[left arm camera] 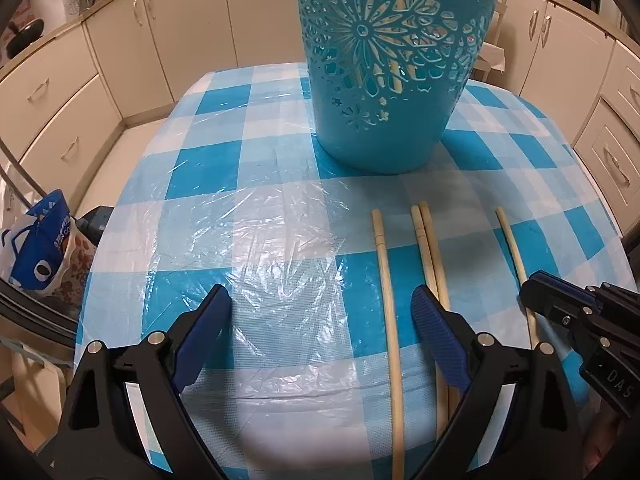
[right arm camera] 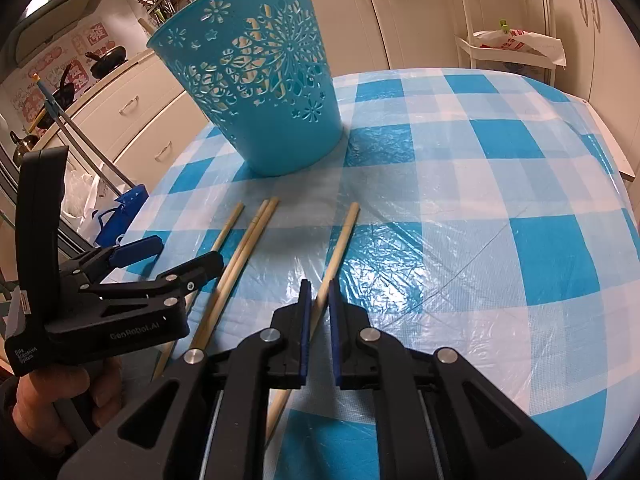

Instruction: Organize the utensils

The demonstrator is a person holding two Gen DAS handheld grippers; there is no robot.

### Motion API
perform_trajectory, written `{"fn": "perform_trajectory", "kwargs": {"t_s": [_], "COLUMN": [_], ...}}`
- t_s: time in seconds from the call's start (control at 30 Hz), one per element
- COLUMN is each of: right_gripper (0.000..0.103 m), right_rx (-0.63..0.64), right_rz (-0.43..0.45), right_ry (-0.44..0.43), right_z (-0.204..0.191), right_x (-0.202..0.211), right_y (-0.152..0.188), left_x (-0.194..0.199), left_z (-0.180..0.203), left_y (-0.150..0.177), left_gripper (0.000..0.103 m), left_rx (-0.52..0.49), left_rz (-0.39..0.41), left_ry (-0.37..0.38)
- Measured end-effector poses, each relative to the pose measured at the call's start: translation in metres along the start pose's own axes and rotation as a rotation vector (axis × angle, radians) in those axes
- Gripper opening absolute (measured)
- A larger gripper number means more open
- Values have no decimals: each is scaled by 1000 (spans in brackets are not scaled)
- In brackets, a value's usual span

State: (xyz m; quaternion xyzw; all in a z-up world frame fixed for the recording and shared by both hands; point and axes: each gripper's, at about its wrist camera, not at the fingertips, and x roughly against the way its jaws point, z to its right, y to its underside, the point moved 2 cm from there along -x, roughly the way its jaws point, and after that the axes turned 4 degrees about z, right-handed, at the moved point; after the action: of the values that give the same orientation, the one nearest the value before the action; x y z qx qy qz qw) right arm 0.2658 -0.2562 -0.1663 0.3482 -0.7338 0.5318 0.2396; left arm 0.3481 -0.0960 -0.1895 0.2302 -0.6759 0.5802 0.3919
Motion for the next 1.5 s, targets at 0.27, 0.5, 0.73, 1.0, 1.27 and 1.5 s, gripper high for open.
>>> {"fn": "perform_trajectory", "kwargs": {"t_s": [0.27, 0.5, 0.73, 1.0, 1.27, 1.5], "right_gripper": [9, 9, 9, 15, 8, 8], "right_rx": [14, 86, 189, 129, 126, 110], "right_rz": [4, -13, -43, -41, -37, -44], "right_ry": [21, 19, 5, 24, 45, 46], "right_z": [-2, -14, -27, -23, -23, -19], "right_x": [0, -4, -8, -7, -8, -6], "right_y": [0, 0, -1, -2, -2, -3], "left_x": [3, 6, 7, 7, 7, 7], "left_z": [0, 17, 6, -5, -2, -1], "left_y": [1, 2, -2, 0, -1, 0], "left_gripper": [82, 58, 8, 7, 9, 12], "left_rx": [-14, -71, 18, 69, 62, 59], "left_rz": [17, 33, 38, 31, 28, 32], "left_ry": [-1, 40, 65, 82, 87, 93]}}
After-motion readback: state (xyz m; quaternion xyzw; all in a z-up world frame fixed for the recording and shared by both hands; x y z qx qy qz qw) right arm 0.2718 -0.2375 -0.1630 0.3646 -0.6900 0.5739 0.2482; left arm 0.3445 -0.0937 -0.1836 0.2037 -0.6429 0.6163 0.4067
